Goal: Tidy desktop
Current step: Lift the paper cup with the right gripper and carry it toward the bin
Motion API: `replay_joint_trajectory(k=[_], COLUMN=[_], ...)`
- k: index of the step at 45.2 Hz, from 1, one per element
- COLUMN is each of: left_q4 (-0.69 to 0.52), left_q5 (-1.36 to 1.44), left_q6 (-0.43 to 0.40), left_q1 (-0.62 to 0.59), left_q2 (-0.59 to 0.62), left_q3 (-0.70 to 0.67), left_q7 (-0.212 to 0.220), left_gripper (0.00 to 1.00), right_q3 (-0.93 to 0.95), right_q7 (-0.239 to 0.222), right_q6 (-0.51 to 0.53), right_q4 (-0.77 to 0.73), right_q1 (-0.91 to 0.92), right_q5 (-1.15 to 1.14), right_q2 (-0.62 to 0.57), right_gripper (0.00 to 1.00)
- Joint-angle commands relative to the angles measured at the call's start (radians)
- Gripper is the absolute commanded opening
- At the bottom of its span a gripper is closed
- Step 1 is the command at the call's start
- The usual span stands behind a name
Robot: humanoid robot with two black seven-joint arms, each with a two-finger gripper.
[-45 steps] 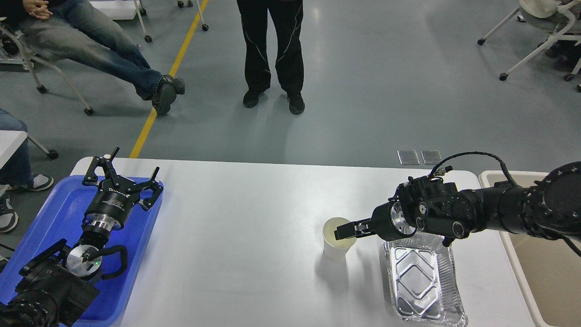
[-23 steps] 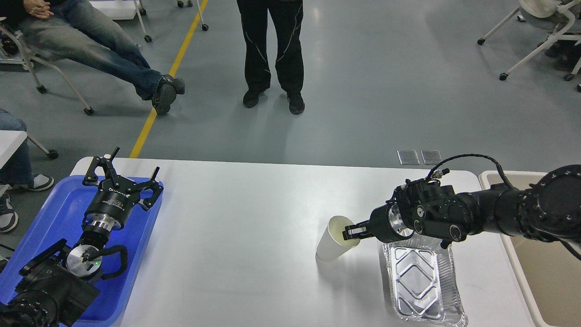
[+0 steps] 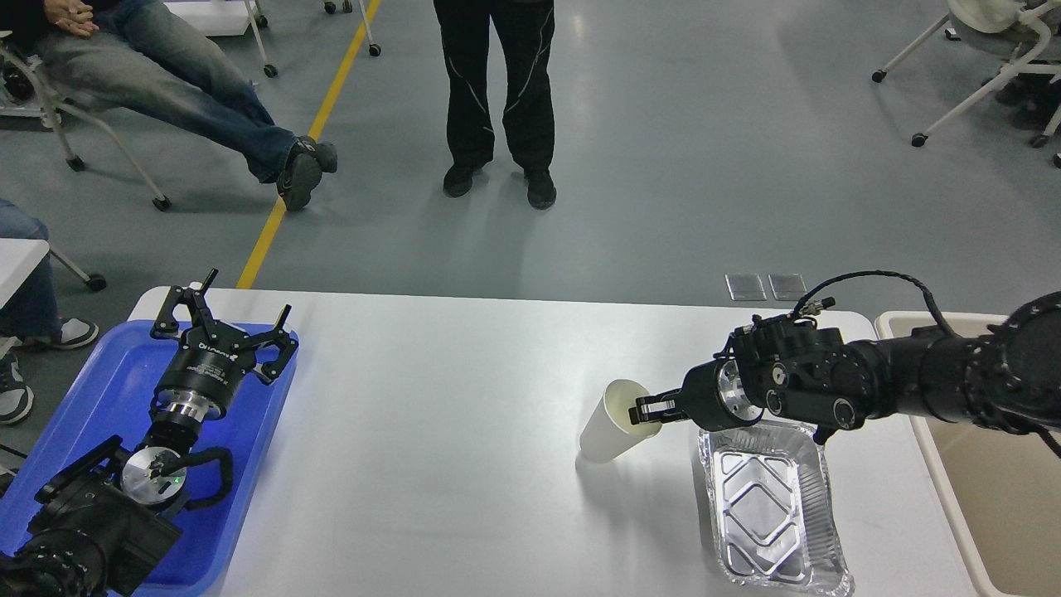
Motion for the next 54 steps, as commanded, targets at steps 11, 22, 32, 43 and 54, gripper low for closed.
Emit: replay_joint_trajectory(k=[11, 22, 32, 43, 54], left_q4=[-0.001, 0.0, 0.0, 0.0, 0.0], left_q5=[0.0, 0.0, 0.0, 0.0, 0.0], left_q6=[0.0, 0.0, 0.0, 0.0, 0.0], left_q1=[0.0, 0.0, 0.0, 0.0, 0.0], left_q2=[0.0, 0.0, 0.0, 0.0, 0.0], left_q3=[0.0, 0.0, 0.0, 0.0, 0.0], left_q7=[0.0, 0.0, 0.0, 0.0, 0.0], left_gripper=[1.0, 1.0, 1.0, 1.0, 1.0], right_q3=[0.163, 0.183, 0.226, 0.257, 0.242], right_q7=[0.02, 0.02, 0.02, 0.018, 0.014], right_q6=[0.011, 0.062, 0.139, 0.145, 0.093], right_q4=[0.307, 0.351, 0.344, 0.316, 0.131], right_q1=[0.185, 0.304, 0.363, 0.337, 0.222], right_q5=[0.003, 0.041, 0.144, 0.273, 0.507], right_q2=[-0.353, -0.455, -0.53, -0.619, -0.631], right_gripper=[0.0, 0.0, 0.0, 0.0, 0.0])
